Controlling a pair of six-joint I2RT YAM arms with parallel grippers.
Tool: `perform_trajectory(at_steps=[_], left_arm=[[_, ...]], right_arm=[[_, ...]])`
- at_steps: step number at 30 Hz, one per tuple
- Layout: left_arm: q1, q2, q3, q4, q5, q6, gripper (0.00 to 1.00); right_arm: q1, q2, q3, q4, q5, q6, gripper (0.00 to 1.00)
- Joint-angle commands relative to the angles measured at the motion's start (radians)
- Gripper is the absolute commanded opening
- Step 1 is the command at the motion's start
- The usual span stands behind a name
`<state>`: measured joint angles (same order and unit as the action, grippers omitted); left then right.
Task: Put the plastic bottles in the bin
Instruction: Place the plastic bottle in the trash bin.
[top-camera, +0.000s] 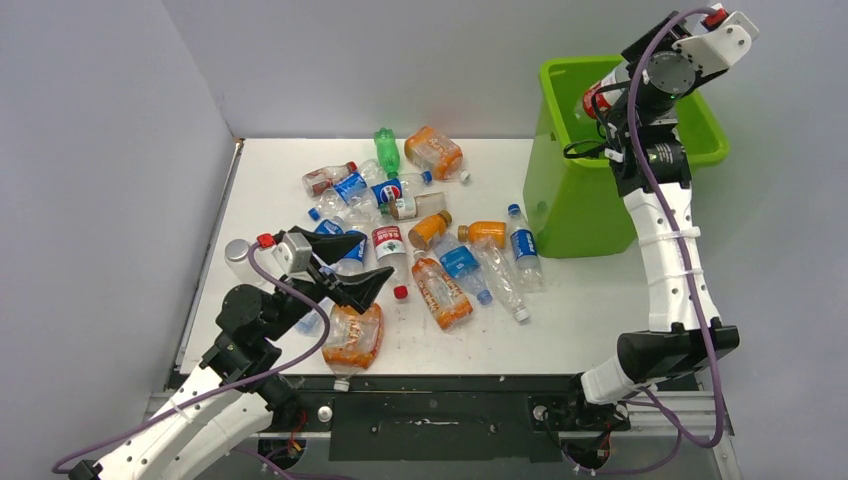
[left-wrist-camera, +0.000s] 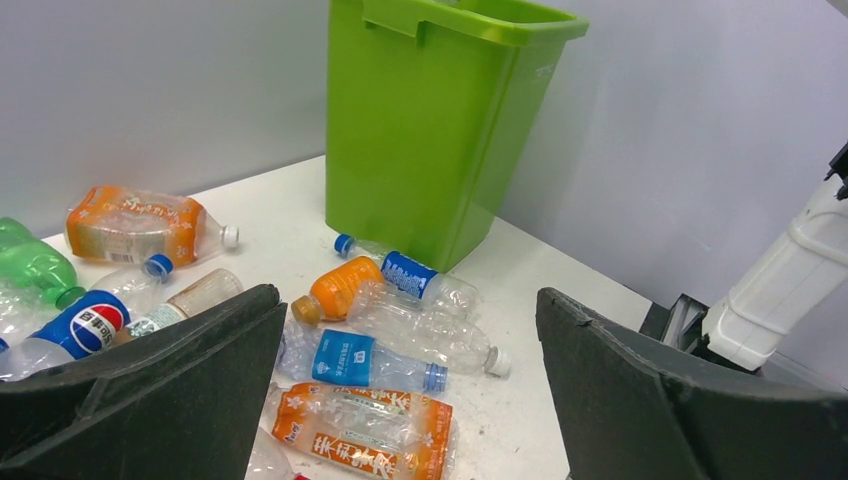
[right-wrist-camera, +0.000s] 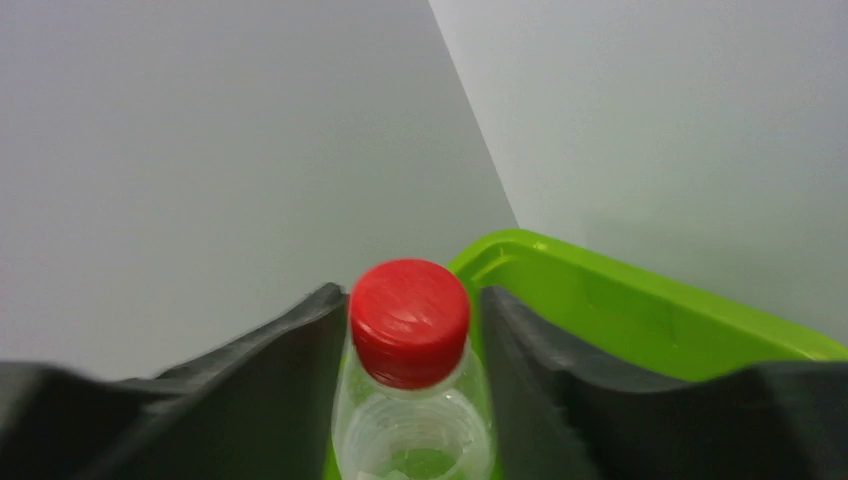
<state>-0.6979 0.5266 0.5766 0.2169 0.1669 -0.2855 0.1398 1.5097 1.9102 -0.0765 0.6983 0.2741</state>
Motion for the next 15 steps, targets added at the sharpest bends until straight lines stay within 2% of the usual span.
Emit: perform_trajectory(at_steps=[1, 2, 5, 11, 15], left_arm=[[0.006, -0.004, 0.022, -0.001, -0.041, 0.008, 0.96], [0.006, -0.004, 0.023, -0.003, -0.045, 0.008, 0.96], [0.008, 0.0, 0.027, -0.012, -0.053, 0.006, 0.96], [0.009, 0.024, 0.031, -0.022, -0.049, 0.003, 0.96], [0.008, 0.052, 0.048, -0.055, -0.073, 0.008, 0.96]], right_arm=[[-0.028, 0.009, -0.014, -0.066, -0.106, 0.104, 0.7], [-0.027, 0.008, -0.013, -0.067, -0.122, 0.106, 0.77], [0.004, -0.019, -0.016, -0.049, -0.173, 0.109, 0.85], [0.225, -0.068, 0.023, -0.051, -0.177, 0.068, 0.88], [0.434, -0.167, -0.088, -0.015, -0.187, 0.03, 0.88]])
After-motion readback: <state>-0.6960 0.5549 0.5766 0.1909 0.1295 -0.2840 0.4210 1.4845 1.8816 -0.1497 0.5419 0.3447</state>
